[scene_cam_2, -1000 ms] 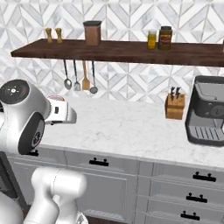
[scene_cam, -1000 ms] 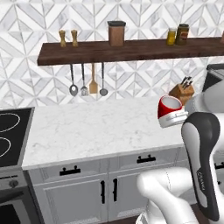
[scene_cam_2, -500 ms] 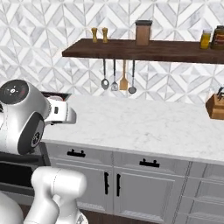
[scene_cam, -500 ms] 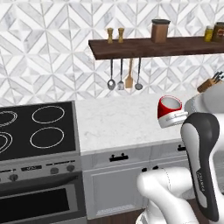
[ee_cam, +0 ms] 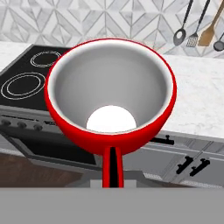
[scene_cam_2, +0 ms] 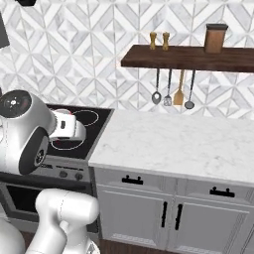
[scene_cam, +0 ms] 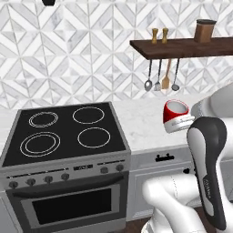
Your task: Gather all objects into one cabinet and sort the glasses and bowls to opposite sides.
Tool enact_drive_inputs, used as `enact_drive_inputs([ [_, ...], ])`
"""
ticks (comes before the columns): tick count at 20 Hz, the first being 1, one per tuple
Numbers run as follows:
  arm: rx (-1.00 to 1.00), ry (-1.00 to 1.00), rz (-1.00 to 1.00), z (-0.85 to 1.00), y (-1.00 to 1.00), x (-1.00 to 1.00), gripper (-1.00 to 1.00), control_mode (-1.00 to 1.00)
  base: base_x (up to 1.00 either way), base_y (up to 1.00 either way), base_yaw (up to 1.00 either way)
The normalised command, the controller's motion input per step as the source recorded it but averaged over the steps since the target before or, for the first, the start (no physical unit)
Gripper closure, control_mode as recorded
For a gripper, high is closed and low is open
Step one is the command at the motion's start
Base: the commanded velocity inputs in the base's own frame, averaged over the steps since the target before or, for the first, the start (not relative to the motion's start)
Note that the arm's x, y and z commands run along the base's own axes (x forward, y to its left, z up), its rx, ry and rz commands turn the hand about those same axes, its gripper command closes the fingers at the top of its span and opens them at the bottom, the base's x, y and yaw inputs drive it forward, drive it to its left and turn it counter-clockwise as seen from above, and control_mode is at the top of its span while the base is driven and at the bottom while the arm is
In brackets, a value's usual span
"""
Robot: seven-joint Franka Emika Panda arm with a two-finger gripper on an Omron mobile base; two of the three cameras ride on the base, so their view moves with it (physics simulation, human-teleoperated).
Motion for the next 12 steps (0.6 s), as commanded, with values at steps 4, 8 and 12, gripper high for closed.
enact_drive_inputs([
  [4,0.0,0.0,0.0,0.0,0.0,0.0,1.0,1.0,0.0,0.76,0.0],
  [8,0.0,0.0,0.0,0.0,0.0,0.0,1.0,1.0,0.0,0.69,-0.01],
  [12,0.0,0.0,0.0,0.0,0.0,0.0,1.0,1.0,0.0,0.62,-0.03],
])
